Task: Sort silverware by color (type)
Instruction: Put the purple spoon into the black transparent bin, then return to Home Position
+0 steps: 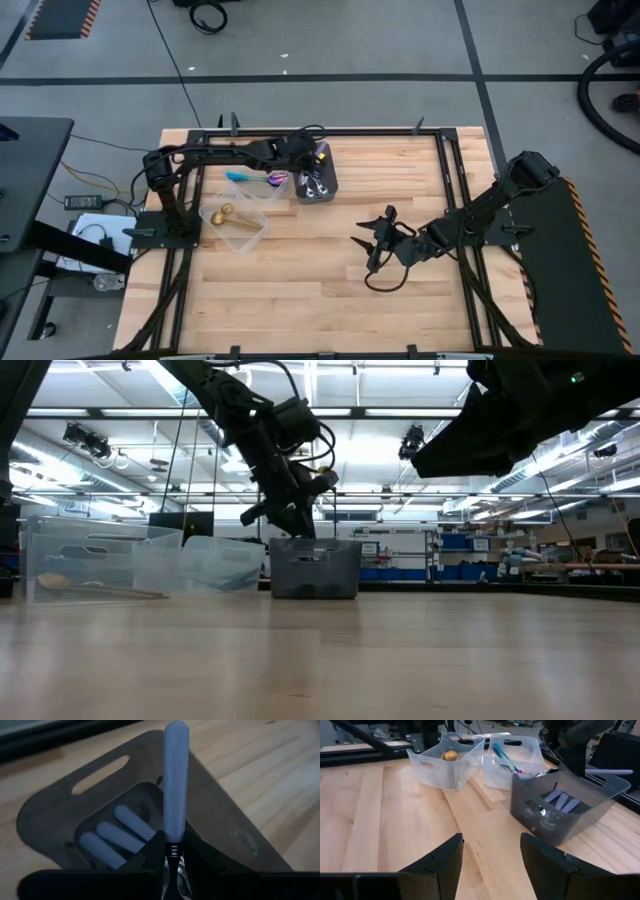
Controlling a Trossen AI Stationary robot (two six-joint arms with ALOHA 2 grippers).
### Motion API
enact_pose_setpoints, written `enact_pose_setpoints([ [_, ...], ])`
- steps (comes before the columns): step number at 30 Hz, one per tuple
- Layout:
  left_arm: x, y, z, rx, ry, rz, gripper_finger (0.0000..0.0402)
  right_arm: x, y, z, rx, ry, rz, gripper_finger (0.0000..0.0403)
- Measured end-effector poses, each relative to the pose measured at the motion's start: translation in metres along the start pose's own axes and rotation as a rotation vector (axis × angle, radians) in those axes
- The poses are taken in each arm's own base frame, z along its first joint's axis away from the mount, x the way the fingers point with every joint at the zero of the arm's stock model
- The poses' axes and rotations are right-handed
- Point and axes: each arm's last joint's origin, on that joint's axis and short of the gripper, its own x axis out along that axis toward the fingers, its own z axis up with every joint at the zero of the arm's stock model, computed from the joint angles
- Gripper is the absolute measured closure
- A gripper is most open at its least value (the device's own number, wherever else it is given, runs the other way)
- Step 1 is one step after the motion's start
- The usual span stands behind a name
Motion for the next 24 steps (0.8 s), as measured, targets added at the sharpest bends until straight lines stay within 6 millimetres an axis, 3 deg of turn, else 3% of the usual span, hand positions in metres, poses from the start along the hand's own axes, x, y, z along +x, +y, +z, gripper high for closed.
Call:
enact_pose_setpoints([
  [7, -0.004, -0.009, 0.000, 0.039, -0.021, -0.061, 0.0232, 0.002, -0.001, 0.003, 0.034, 0.000, 0.034, 0.0195],
  [11, -0.007, -0.013, -0.007, 0.152, 0.001, -0.053, 0.0186, 0.003, -0.003, 0.004, 0.035, 0.002, 0.028, 0.0199],
  [18, -0.050, -0.026, -0.026, 0.375, -0.097, -0.037, 0.0200, -0.010, -0.025, 0.013, 0.052, -0.022, 0.014, 0.0209],
  [24, -0.093, -0.005, -0.047, 0.397, -0.222, -0.170, 0.0232, -0.024, -0.069, 0.006, 0.133, -0.133, 0.122, 0.0226],
])
